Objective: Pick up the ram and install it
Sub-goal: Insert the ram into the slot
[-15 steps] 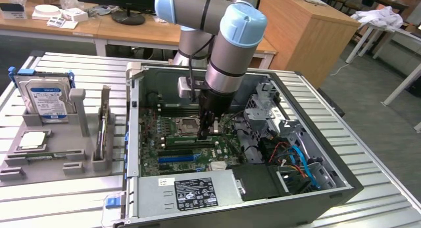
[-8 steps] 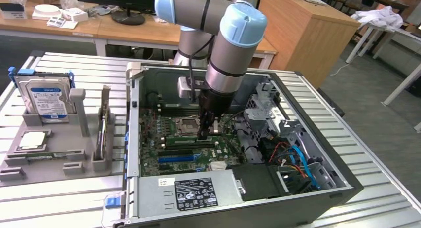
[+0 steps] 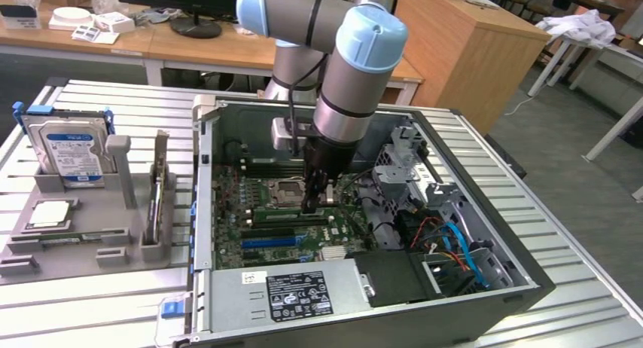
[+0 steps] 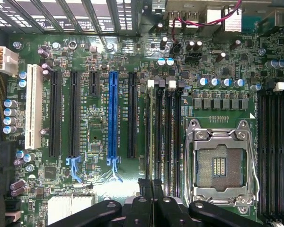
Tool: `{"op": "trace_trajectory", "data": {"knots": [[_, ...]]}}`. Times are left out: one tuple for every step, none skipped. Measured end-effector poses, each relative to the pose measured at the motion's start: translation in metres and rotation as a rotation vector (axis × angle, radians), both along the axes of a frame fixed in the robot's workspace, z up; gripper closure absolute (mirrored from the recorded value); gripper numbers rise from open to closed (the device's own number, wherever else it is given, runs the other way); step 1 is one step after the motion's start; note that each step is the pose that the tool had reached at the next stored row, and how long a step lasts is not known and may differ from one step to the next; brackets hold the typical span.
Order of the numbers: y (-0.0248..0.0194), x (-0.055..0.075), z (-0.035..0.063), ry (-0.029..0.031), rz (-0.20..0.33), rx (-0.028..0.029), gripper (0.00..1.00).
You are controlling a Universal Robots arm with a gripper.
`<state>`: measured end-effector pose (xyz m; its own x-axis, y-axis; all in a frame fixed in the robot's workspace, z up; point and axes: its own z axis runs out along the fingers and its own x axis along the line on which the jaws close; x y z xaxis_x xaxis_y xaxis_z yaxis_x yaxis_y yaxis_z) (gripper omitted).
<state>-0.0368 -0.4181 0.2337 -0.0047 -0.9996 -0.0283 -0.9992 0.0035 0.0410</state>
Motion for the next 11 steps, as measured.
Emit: {"op": "trace_trajectory", "data": {"knots": [[0.0, 0.0, -0.0003, 0.0, 0.0, -0.0001, 0.89], [0.0, 0.0, -0.0005, 0.0, 0.0, -0.0002, 0.89], [0.0, 0.0, -0.0005, 0.0001, 0.0, -0.0002, 0.89], [0.0, 0.0, -0.0006, 0.0, 0.0, -0.0001, 0.89], [0.0, 0.0, -0.0009, 0.0, 0.0, 0.0001, 0.89], [0.0, 0.0, -0.0011, 0.0, 0.0, 0.0001, 0.89], [0.0, 0.0, -0.0011, 0.0, 0.0, -0.0002, 0.89], [0.0, 0.0, -0.0011, 0.0001, 0.0, -0.0003, 0.89], [0.0, 0.0, -0.0012, 0.0001, 0.0, -0.0003, 0.89], [0.0, 0.0, -0.0013, 0.0, 0.0, -0.0001, 0.89], [0.0, 0.0, -0.0015, 0.0, 0.0, 0.0001, 0.89]]}}
